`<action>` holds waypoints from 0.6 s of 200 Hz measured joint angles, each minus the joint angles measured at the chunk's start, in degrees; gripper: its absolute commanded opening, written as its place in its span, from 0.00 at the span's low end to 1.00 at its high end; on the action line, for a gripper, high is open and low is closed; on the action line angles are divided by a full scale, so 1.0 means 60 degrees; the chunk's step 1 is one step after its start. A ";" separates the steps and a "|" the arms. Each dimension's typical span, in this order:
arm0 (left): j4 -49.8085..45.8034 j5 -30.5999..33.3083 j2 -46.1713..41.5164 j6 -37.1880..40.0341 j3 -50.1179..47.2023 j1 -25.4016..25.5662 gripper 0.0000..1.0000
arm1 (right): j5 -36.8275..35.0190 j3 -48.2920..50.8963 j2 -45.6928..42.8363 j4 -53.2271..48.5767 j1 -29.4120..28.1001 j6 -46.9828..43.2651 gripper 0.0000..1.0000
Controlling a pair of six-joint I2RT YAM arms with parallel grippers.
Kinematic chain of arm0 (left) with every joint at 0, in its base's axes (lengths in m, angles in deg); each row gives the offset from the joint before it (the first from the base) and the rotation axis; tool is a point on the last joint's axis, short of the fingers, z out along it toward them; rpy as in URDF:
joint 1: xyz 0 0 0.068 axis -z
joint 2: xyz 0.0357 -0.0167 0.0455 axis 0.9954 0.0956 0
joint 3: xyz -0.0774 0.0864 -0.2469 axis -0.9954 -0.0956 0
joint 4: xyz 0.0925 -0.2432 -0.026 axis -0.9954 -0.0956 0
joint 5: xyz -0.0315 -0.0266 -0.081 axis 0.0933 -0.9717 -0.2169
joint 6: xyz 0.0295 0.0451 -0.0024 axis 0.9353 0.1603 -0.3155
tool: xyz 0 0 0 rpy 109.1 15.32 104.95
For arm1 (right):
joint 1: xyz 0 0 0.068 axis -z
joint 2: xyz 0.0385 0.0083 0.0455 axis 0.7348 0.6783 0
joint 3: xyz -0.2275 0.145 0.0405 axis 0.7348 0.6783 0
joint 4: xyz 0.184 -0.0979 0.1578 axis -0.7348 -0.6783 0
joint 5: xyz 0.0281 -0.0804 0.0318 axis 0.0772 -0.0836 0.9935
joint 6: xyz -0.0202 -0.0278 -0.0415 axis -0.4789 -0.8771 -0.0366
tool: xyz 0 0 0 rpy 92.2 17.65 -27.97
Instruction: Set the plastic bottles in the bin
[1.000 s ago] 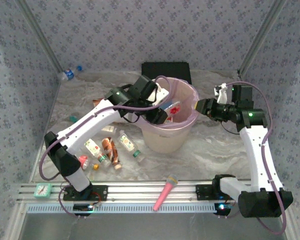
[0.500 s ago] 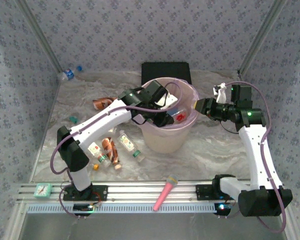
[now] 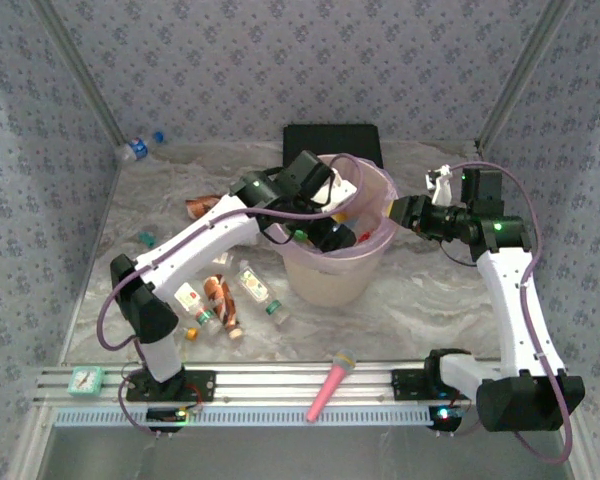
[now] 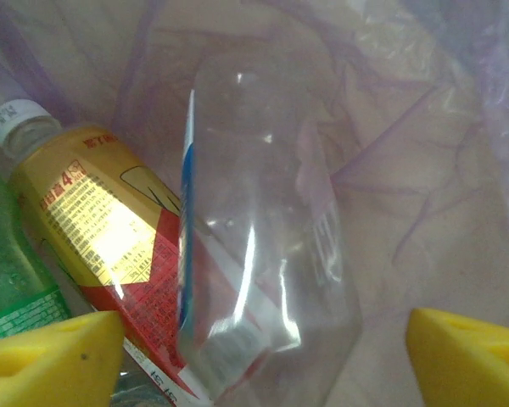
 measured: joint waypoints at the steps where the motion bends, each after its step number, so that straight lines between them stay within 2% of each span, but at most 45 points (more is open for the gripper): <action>1: -0.0004 0.0004 -0.0004 -0.0007 0.0007 0.0000 0.94 | 0.0000 0.0000 0.0000 0.0000 0.0000 0.0000 0.42; 19: -0.0182 0.0135 -0.0029 0.0160 0.0251 -0.0018 1.00 | 0.0000 0.0000 0.0000 0.0000 -0.0007 -0.0004 0.42; 49: -0.0248 0.0361 -0.0350 0.0339 0.0503 -0.0164 1.00 | -0.0007 0.0000 0.0000 0.0000 -0.0007 -0.0004 0.43; 69: -0.0240 0.0379 -0.0878 0.0419 0.0506 -0.0572 1.00 | -0.0007 -0.0004 0.0007 -0.0004 -0.0025 -0.0022 0.42; 102: -0.0007 0.0481 -0.1905 0.0535 0.0419 -0.2033 1.00 | -0.0007 -0.0004 0.0015 -0.0011 -0.0073 -0.0047 0.42; 120: 0.0495 0.0659 -0.2517 0.0554 -0.0157 -0.3370 1.00 | -0.0011 -0.0018 0.0015 -0.0018 -0.0113 -0.0073 0.42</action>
